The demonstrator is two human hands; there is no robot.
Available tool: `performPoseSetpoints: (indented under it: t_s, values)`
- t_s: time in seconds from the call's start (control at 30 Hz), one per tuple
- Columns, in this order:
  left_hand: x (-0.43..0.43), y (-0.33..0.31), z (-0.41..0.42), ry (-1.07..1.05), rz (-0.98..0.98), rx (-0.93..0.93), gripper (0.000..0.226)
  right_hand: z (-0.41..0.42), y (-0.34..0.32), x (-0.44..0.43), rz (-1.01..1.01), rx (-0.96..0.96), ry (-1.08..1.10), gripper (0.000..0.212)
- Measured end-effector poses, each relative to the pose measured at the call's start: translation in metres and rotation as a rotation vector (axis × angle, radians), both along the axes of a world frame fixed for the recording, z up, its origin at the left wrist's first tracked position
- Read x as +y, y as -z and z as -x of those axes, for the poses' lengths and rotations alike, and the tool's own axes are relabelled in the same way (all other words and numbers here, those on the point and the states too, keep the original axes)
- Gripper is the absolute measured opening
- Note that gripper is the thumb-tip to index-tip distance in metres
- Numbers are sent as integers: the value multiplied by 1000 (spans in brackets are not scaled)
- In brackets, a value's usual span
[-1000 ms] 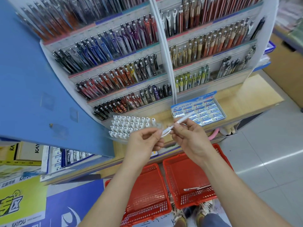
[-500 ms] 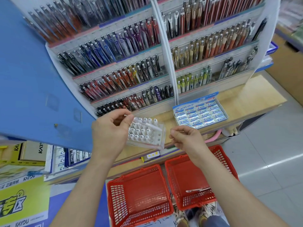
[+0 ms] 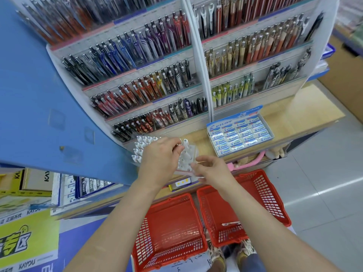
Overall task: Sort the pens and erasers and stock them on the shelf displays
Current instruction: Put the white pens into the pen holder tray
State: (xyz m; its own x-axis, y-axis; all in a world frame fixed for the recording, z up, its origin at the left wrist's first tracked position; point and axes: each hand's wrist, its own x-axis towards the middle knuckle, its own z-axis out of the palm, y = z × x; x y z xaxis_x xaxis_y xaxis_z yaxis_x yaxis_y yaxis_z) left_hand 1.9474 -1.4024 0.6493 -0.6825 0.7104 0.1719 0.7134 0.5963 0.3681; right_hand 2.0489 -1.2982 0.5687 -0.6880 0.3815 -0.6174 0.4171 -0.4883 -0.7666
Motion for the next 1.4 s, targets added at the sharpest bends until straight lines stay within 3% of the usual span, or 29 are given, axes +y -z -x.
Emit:
performPoseSetpoints:
  t_s: [0.3, 0.43, 0.73, 1.03, 1.13, 1.3, 1.4]
  values:
    - [8, 10, 2, -7, 71, -37, 7, -1, 2, -3, 99, 24, 57, 36]
    - [11, 17, 3, -63, 125, -35, 14, 1, 4, -7, 73, 29, 86, 37]
    - [18, 14, 6, -113, 211, -16, 21, 6, 3, -6, 8, 13, 97, 25]
    - [13, 6, 10, -116, 55, -22, 21, 7, -1, -2, -207, 13, 121, 6]
    - [3, -2, 4, -90, -49, -22, 17, -8, -10, 4, -244, 36, 109, 14]
    - [-12, -21, -23, 1, -230, -35, 14, -62, -19, 36, -459, 68, -103, 11]
    - [-21, -13, -45, 103, -238, -80, 17, -103, -9, 59, -601, -26, -199, 12]
